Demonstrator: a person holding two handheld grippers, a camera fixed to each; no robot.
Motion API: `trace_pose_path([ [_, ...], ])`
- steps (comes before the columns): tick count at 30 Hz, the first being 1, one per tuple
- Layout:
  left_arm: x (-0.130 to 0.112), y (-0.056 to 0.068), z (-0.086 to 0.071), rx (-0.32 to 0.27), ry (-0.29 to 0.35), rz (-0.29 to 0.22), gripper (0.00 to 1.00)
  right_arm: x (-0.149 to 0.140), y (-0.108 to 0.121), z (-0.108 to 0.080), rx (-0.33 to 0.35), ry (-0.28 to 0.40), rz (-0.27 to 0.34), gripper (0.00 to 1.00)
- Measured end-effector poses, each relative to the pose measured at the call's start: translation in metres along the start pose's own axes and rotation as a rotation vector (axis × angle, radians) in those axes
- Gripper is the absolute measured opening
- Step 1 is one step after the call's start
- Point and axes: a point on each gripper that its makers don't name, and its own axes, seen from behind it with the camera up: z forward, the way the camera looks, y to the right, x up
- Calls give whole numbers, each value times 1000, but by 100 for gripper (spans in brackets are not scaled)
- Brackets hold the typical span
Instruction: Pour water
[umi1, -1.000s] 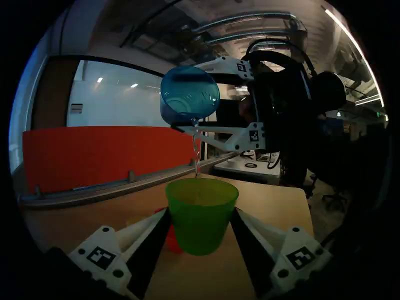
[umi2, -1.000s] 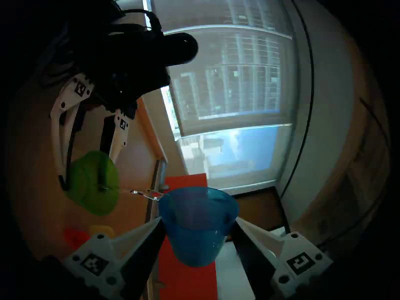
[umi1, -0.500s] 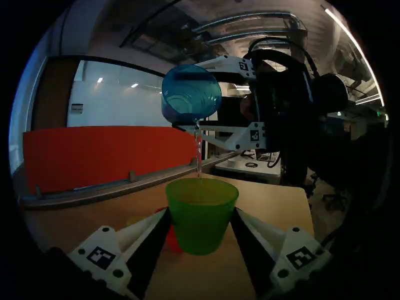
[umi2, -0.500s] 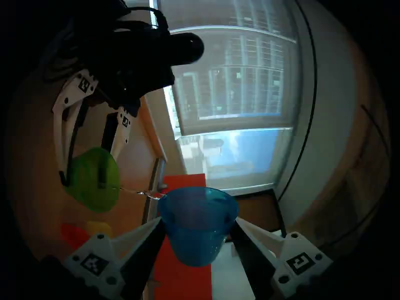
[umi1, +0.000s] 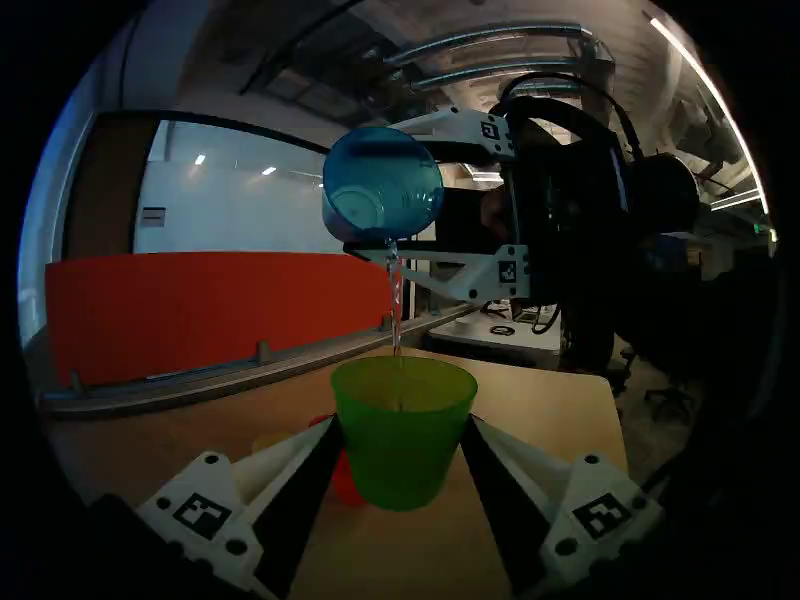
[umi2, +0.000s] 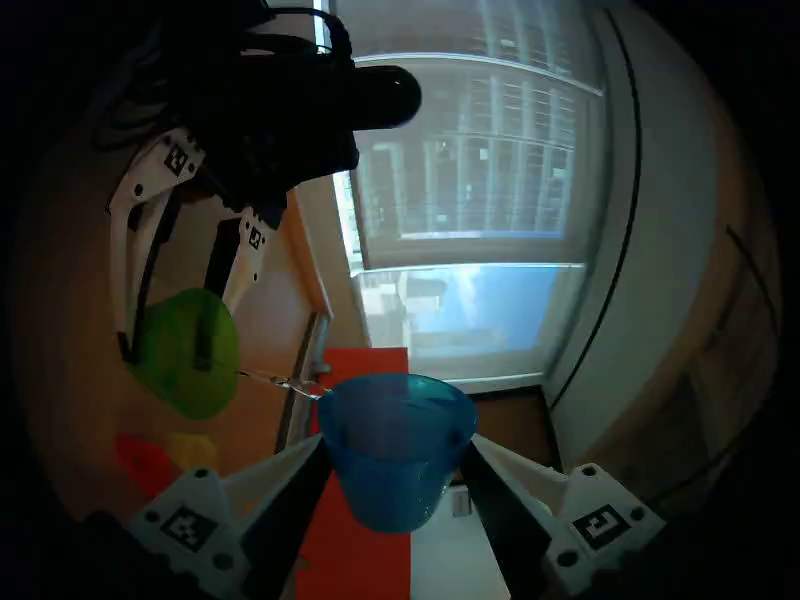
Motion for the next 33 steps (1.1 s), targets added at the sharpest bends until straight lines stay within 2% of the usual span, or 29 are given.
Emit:
trace_pose_path([
  [11, 1, -1, 0, -2, 1, 0, 81, 1, -1, -1, 1, -2, -41, 86],
  [22, 0, -1, -1, 2, 1, 1, 81, 8, -5, -2, 5, -3, -108, 86],
  [33, 1, -1, -1, 3, 2, 3, 81, 13, -4, -1, 1, 1, -125, 86],
])
